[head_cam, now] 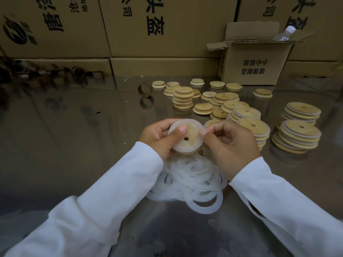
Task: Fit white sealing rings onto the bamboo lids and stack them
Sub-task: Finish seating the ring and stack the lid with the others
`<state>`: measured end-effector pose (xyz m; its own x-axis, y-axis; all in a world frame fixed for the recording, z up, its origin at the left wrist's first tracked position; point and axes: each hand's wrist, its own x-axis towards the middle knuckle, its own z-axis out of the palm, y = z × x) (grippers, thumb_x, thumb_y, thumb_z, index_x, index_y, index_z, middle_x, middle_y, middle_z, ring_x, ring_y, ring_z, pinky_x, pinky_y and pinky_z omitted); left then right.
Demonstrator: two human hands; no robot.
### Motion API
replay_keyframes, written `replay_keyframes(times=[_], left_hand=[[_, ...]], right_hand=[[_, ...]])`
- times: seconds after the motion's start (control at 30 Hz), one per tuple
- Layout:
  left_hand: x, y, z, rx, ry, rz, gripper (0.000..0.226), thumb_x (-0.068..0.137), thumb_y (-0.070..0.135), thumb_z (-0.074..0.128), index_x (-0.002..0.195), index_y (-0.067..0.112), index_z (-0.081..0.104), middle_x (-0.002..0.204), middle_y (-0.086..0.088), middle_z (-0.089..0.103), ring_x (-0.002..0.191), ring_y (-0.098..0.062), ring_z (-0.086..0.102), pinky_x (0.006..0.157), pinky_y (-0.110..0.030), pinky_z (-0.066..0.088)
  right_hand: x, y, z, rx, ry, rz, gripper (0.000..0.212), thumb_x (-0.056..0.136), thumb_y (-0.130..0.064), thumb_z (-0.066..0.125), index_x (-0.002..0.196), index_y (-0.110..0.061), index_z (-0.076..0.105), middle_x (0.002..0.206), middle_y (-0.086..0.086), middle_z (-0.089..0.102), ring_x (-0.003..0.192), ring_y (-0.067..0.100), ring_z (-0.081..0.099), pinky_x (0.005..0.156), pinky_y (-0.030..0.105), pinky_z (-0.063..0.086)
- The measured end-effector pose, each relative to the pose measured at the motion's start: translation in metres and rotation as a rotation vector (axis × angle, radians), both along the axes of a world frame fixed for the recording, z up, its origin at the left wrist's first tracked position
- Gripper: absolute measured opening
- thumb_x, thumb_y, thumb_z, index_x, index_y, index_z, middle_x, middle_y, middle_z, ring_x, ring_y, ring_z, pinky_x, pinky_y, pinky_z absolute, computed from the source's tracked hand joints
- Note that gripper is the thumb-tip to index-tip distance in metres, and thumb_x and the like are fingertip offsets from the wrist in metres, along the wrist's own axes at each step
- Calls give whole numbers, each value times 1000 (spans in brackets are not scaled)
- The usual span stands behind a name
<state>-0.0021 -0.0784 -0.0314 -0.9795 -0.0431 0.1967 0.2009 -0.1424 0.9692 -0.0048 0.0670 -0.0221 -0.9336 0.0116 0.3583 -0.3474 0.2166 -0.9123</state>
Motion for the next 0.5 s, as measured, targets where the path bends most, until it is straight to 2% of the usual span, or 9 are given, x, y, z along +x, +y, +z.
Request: replay_keyframes(times=[0.13,0.33,0.43,0.5], left_hand=[[2,-2,4,-49,99,-1,30,68,25,61,95,13,65,79,-1,71,76,-15,66,67,-26,55],[4,-2,8,-31,128,18,32,71,22,58,99,8,63,78,2,71,74,-10,66,64,-22,53],[4,-1,6,11,86,25,26,72,19,59,95,10,64,76,0,71,74,-14,67,65,-26,57],[3,1,5,36,51,49,17,77,16,59,92,11,64,79,-4,71,76,-20,67,67,-34,59]], right_hand=[[-2,2,2,-24,-36,-3,13,79,-14,66,68,-19,64,72,-2,68,70,14,64,73,33,55],[1,3,4,-5,12,33,13,78,-16,67,68,-22,65,70,-5,68,66,7,63,66,26,56],[1,2,3,9,32,26,9,79,-18,67,72,-22,63,75,-6,67,69,6,63,70,26,56],[1,1,2,-21,21,27,8,77,-21,68,75,-24,61,75,-8,66,67,3,62,68,20,54]])
